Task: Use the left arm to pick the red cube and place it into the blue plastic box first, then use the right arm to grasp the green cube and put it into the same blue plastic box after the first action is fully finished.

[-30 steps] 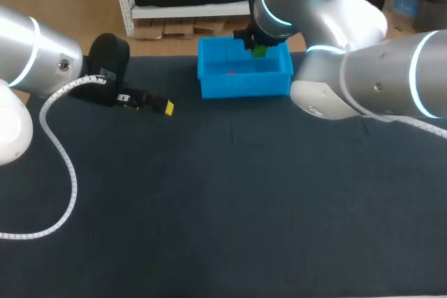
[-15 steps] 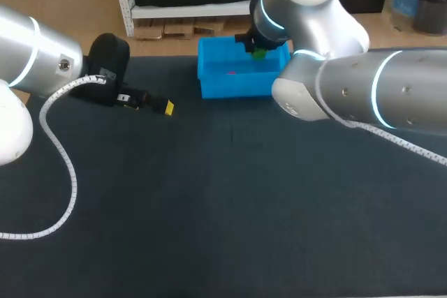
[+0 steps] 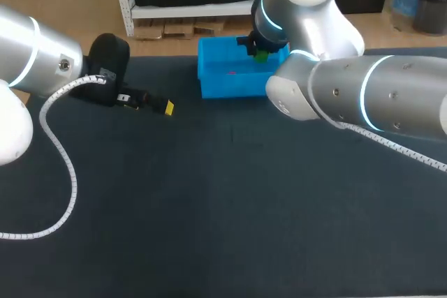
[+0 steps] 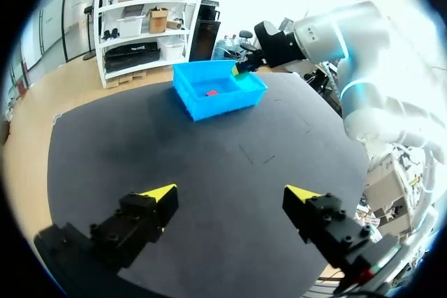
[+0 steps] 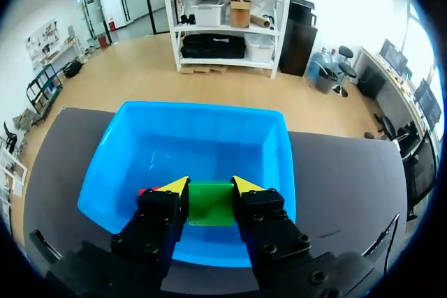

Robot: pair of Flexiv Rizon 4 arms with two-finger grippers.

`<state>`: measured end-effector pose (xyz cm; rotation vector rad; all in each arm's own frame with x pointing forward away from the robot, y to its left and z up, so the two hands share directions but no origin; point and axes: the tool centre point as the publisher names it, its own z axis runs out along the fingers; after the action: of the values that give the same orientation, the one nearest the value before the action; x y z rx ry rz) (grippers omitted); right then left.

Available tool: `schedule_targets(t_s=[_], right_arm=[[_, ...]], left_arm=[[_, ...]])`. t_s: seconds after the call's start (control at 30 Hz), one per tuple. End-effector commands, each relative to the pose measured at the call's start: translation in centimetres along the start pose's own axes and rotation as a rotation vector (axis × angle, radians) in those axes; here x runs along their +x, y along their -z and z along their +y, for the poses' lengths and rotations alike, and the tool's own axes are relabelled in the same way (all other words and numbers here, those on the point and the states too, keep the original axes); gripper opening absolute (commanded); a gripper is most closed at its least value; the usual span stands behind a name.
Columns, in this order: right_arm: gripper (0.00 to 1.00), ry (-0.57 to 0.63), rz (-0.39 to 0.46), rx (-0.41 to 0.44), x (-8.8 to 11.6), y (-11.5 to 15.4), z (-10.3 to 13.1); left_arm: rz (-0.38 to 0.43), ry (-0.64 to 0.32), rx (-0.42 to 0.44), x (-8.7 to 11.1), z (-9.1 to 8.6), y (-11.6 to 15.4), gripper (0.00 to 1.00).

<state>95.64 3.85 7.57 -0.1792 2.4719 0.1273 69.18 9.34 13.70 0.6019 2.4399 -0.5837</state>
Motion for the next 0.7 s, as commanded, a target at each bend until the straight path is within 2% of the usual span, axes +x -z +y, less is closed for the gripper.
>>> schedule_targets(t_s=[0.03, 0.13, 0.17, 0.2, 0.23, 0.4, 0.7], right_arm=[[0.0, -0.001, 0.014, 0.003, -0.3, -0.9, 0.0], [0.0, -0.009, 0.027, 0.01, -0.2, -1.3, -0.3], [0.25, -0.01, 0.029, 0.012, -0.2, -1.4, -0.3], [0.45, -0.012, 0.034, 0.013, -0.1, -1.4, -0.4], [0.98, -0.012, 0.037, 0.014, -0.1, -1.4, -0.4], [1.0, -0.014, 0.046, 0.014, -0.1, -1.3, -0.8], [1.0, -0.002, 0.04, 0.002, -0.5, 1.7, -0.8]], left_arm=[[-0.006, -0.003, 0.008, 0.1, 0.2, 0.0, 1.0], [-0.006, -0.003, 0.008, 0.1, 0.2, 0.0, 1.0], [-0.006, -0.003, 0.008, 0.1, 0.2, 0.0, 1.0], [-0.006, -0.003, 0.008, 0.1, 0.2, 0.0, 1.0], [-0.006, -0.003, 0.008, 0.1, 0.2, 0.0, 1.0], [-0.006, -0.003, 0.008, 0.1, 0.2, 0.0, 1.0], [-0.006, -0.003, 0.008, 0.1, 0.2, 0.0, 1.0]])
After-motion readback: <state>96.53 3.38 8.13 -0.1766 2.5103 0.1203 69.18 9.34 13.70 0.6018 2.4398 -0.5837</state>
